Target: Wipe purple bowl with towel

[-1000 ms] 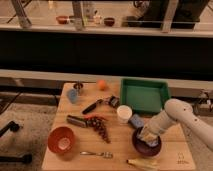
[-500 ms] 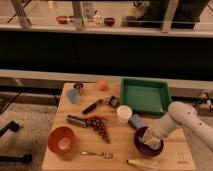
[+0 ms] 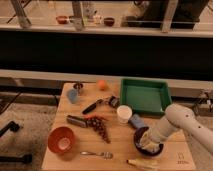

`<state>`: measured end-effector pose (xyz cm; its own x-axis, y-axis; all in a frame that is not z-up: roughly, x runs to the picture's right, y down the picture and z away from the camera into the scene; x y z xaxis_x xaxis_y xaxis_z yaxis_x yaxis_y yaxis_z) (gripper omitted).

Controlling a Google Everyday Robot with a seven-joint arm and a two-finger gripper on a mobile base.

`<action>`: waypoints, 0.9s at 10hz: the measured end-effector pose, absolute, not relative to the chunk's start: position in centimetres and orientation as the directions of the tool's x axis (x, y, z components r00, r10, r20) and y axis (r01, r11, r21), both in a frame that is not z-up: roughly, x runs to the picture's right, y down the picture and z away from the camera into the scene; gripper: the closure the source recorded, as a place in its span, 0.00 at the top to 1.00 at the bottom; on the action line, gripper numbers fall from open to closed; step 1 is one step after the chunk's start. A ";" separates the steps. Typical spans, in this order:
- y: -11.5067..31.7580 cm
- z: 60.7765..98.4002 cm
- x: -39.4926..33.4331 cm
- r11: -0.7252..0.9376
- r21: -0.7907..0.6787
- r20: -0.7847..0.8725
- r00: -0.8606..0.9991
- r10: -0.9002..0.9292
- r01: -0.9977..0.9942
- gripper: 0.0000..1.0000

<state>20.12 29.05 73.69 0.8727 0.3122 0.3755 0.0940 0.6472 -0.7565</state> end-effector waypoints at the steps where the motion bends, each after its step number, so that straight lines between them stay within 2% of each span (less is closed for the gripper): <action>1: 29.3 73.2 19.5 0.646 -0.754 0.390 0.871 0.299 0.116 0.00; 9: 30.4 71.9 14.5 0.635 -0.740 0.462 0.854 0.239 0.222 0.00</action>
